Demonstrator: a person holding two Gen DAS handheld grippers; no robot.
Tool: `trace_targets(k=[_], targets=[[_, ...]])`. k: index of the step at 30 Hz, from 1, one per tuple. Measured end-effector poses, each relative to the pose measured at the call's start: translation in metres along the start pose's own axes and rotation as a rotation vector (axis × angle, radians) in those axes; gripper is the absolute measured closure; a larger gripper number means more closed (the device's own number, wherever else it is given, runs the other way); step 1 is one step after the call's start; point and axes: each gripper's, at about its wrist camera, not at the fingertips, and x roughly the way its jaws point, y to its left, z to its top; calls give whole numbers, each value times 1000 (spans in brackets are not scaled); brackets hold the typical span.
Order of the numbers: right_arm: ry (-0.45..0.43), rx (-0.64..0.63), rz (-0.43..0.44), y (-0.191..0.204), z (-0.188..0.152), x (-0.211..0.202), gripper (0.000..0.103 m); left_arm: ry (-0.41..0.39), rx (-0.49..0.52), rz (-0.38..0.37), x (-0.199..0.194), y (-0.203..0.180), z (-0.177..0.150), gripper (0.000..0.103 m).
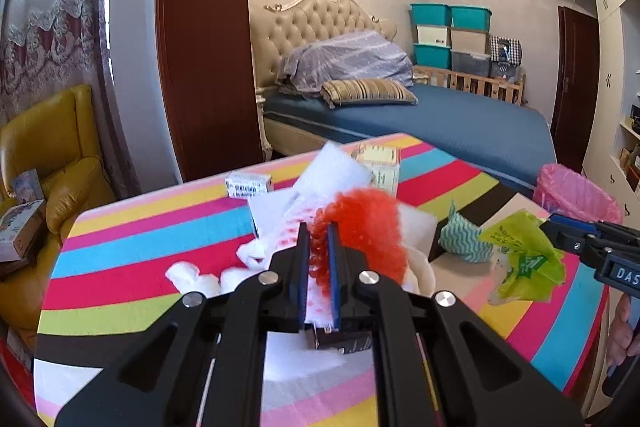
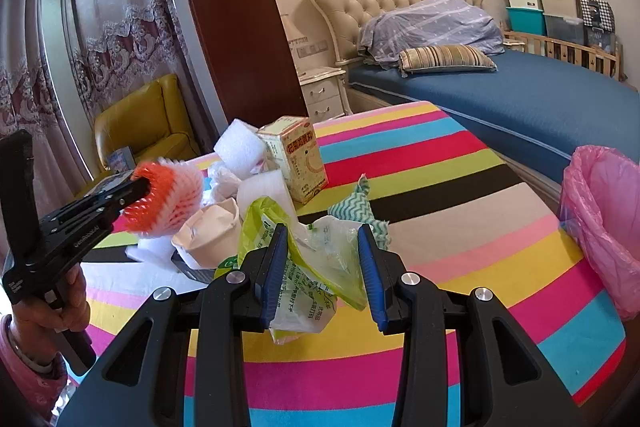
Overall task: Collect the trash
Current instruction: 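Carry both items to the pink bin and open both grippers over it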
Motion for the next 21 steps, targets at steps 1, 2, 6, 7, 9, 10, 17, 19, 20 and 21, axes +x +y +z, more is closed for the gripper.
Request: trace_targets(k=[1,2,6,7,9,10,17,19,20,21], targets=[[-8,2,-2,-2,2,-1,67,-8,1,-3,-2,-1,3,94],[-14,3,-5,-3,3,-3,67,-17,4,-12,-4,-3,7,94],[-48,19,-32,-15,10,-12,67,-48,29,-59,-8,-21,19,94],[-55,24,-40,-19,12,-15,67,-53,36,-70,-8,-26,21,94],[-72,37,-64,-30,14,-21,67,-58,49,-107,-5,-40,26,94],[-78,44,-74,-35,16,-23,67,-59,55,-125,-4,-45,28,94],[-141,86,-176,-76,26,-52,67,-58,97,-273,15,-100,45,94],[-160,97,-213,-91,29,-61,67,-52,108,-316,22,-119,48,94],[-169,103,-233,-99,30,-65,67,-51,118,-341,26,-130,51,94],[-178,106,-256,-107,31,-70,67,-51,125,-361,29,-140,54,94]])
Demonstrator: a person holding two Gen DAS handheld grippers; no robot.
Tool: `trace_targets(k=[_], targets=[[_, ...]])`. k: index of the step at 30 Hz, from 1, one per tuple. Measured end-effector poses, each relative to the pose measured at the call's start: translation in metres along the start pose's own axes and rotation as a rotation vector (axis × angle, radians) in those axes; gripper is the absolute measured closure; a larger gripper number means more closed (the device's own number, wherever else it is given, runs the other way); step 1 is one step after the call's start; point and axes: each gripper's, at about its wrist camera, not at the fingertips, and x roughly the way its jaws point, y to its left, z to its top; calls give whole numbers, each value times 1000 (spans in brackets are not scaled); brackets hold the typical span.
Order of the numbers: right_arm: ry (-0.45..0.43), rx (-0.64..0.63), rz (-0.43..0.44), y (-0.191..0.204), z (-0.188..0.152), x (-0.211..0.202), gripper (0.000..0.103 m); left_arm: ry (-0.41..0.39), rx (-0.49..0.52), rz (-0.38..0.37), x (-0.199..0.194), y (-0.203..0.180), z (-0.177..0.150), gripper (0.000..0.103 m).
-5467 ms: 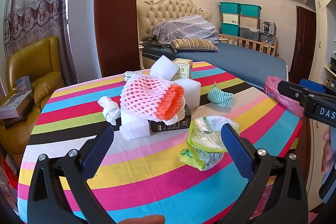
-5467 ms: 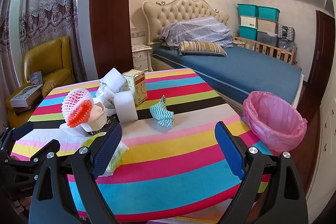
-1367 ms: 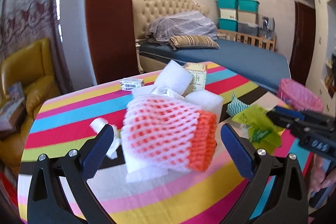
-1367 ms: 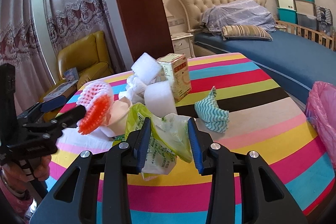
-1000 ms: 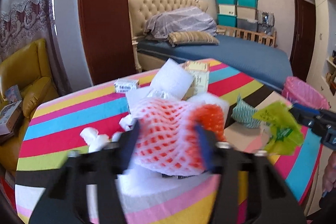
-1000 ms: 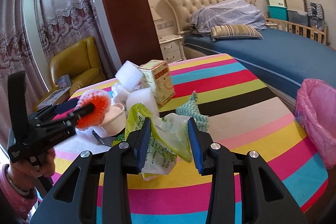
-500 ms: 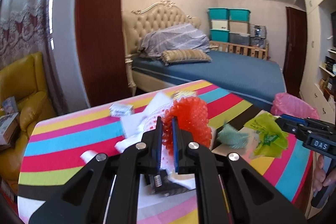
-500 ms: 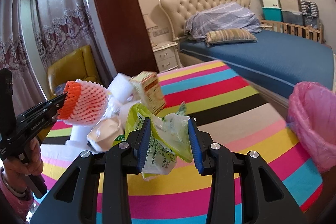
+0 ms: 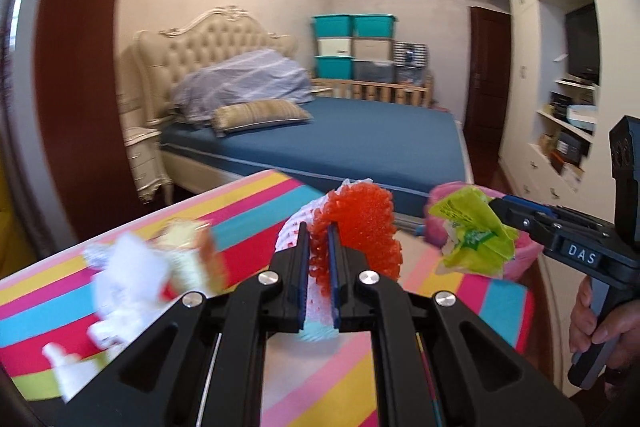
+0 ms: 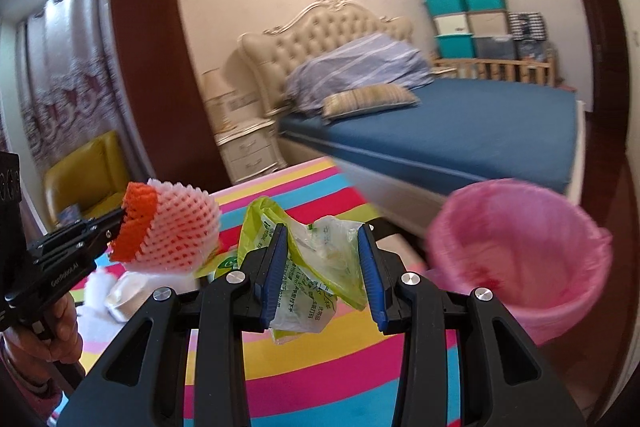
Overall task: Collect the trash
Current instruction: 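Carry both items to the pink bin and open both grippers over it, then move both tools back over the table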
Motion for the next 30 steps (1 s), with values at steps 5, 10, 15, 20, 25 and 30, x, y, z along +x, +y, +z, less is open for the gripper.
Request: trace_targets(k=[5,10,15,20,25,30], targets=[[-31,18,-110,-46,11,-4,67,-11,25,-129,35,-43,23,94],[-27,56,-209,-95,12,2,67,4,48,-251,81,-90,41,94],[0,98,-272,-137,4,14,64,49,53,-335,128,-132,50,94],[28,122,-290,-164,-7,21,38,82,58,-402,172,-166,61,87],[23,112,-305,-172,-18,13,23,82,68,-396,189,-181,60,49],[20,139,-317,-182,-23,6,23,99,48,-339,191,-169,51,40]])
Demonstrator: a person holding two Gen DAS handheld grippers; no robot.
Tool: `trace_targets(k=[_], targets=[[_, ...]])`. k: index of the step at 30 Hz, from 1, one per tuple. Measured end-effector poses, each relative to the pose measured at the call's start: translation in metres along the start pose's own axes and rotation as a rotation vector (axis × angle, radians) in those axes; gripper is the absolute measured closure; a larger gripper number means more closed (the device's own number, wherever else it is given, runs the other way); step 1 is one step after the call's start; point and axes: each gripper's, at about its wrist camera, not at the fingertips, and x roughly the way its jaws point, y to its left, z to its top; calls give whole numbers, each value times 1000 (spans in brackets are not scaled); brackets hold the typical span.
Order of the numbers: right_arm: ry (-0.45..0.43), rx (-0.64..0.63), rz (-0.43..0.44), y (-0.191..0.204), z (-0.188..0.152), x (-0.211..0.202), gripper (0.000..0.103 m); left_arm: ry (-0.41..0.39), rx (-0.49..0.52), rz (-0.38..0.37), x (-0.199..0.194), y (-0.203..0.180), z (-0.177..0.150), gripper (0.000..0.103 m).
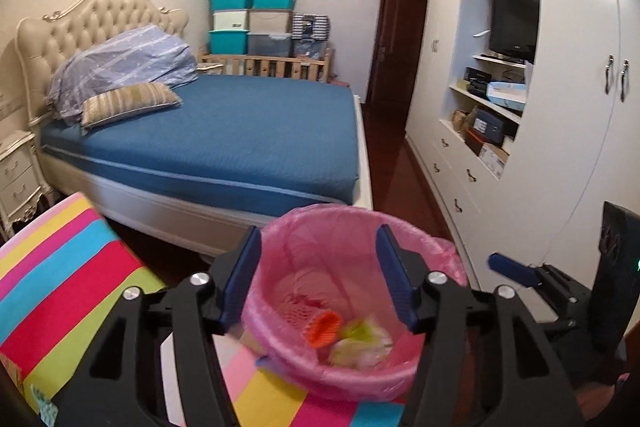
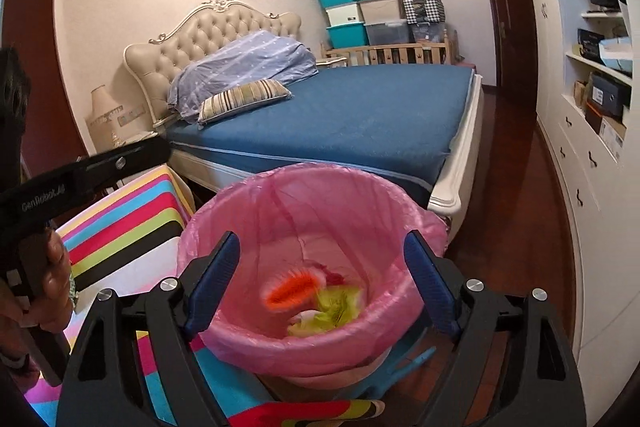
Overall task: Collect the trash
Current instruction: 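Move both tools back over the table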
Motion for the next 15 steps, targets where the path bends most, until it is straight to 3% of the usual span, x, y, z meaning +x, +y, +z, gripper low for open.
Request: trace_targets(k=[8,15], targets=[[9,5,45,21,-8,-15,23,-20,-68,190,-61,44,-31,10],[69,-59,139,84,-27,-19,19,-22,-124,271,-135,76,-74,9]])
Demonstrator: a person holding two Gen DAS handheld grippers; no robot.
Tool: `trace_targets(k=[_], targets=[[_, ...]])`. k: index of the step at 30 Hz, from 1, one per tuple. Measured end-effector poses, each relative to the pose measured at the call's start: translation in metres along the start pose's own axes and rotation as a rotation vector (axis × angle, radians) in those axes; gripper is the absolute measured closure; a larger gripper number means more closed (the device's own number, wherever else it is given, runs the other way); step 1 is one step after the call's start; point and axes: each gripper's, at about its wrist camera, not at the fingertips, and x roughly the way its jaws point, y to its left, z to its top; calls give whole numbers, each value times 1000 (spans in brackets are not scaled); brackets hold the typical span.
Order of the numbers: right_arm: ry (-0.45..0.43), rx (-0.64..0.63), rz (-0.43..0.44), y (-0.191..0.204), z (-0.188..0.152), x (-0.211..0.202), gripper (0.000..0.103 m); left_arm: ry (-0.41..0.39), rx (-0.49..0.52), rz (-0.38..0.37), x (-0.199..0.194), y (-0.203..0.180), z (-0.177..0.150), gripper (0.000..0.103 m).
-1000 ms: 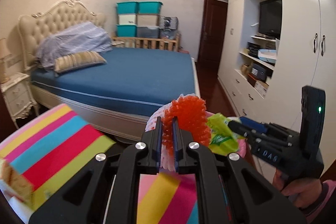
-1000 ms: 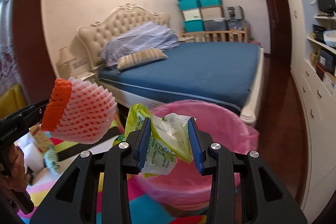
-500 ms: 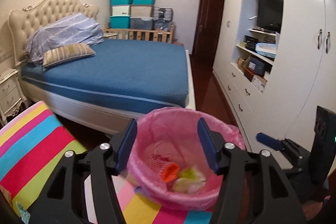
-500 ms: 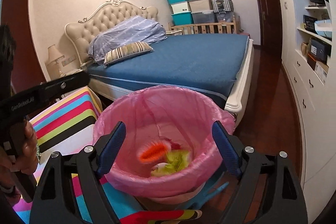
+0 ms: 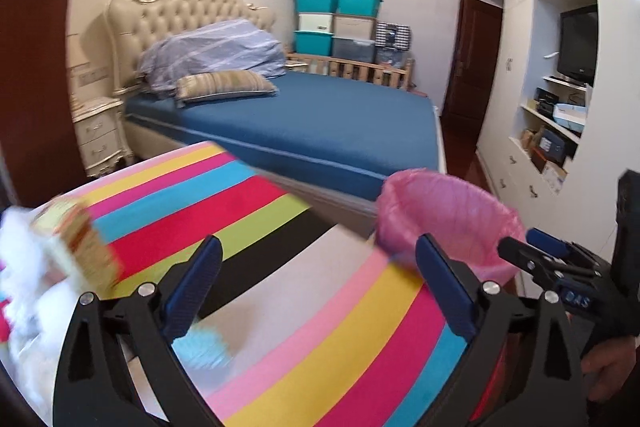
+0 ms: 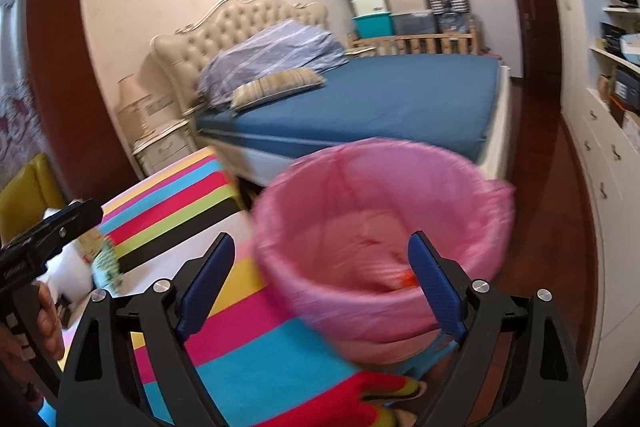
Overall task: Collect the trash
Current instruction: 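Move both tools back over the table, then grasp the white paper cup with the right gripper while the left grasps a foam sheet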
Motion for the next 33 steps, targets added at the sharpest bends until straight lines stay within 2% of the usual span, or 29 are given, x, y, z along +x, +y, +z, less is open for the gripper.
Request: trace_targets(k=[7,12,16,20,23,33], targets=[[46,-95,113,77,-14,11,19,-36,1,126,-77,50,-29,9],[111,-130,193,125,-24,21,19,-59,-62,246,-128,91,-48,5],[155,-177,251,165,-35,24,19,-85,-94,376,-170,123,-70,5],[169,-234,299,204,-45,22,19,-90,-92,491,-192,141,-85,5],[169,-269,334,228,-52,17,19,-67,-85,548,-202,154,-99,5],[177,-412,447,315,-75,6,19,31,-191,625,-221,209,-138,5]])
